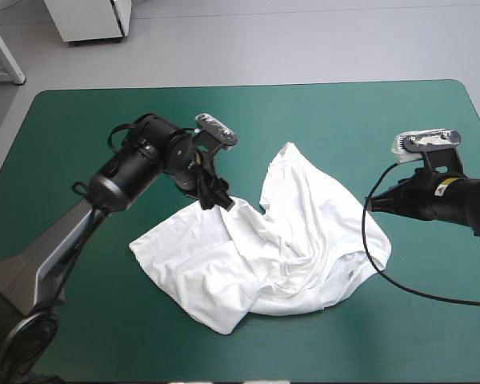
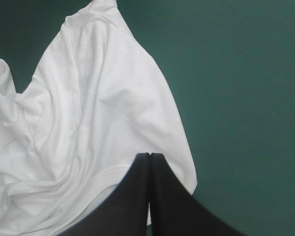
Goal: Fold the cloth
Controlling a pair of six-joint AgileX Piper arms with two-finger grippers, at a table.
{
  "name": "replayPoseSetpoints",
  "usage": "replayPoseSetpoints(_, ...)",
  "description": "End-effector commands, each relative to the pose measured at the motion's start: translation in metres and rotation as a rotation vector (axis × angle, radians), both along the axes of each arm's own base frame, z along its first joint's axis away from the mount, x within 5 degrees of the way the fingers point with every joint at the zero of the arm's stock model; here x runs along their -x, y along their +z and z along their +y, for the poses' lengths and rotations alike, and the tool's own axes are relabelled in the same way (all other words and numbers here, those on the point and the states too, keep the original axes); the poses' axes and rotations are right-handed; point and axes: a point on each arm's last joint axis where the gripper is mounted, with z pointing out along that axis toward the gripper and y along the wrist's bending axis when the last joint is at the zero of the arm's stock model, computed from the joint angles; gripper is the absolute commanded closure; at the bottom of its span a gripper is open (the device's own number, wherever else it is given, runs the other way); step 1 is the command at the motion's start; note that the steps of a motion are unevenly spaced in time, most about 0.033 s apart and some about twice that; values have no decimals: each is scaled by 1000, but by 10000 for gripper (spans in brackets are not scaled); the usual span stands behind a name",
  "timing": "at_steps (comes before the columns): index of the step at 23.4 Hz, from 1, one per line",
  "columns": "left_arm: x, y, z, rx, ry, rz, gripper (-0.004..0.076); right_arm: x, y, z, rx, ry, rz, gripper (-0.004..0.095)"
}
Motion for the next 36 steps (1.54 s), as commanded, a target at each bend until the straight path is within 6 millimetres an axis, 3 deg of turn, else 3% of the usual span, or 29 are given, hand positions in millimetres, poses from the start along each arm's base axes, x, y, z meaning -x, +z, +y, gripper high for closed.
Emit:
replayPoseSetpoints(1,29,15,36,-8,113,12,255,2,15,1,-12,3,-86,927)
replayPoseSetpoints(4,49,-7,73,-49,210,79,255,3,14,1,-10,5,-69,927)
replayPoseSetpoints(7,54,-31,102,-85,324,153,255,4,13,1,-8,7,-56,927)
replayPoseSetpoints(13,45,-76,129,-61,425,148,256,4,13,1,-8,7,-54,927)
replayPoseSetpoints(18,29,-93,129,-36,438,123,290,4,13,1,-8,7,-54,927)
replayPoseSetpoints(21,14,-121,125,-73,436,191,290,4,13,1,-11,5,-49,927)
replayPoseSetpoints(25,5,-139,122,-74,469,218,297,6,11,1,-13,9,-26,927)
replayPoseSetpoints(28,-1,-146,120,-70,479,219,356,7,11,1,-10,11,-11,927)
replayPoseSetpoints(30,-2,-147,120,-66,482,219,487,6,11,1,-7,10,-13,927)
replayPoseSetpoints(32,-2,-147,119,-62,482,216,685,6,10,1,-10,6,-14,927)
replayPoseSetpoints(33,-3,-147,119,-59,482,212,728,5,11,0,-20,-10,-14,927)
replayPoseSetpoints(36,-3,-147,119,-58,480,208,733,-2,5,-1,-33,-62,14,915)
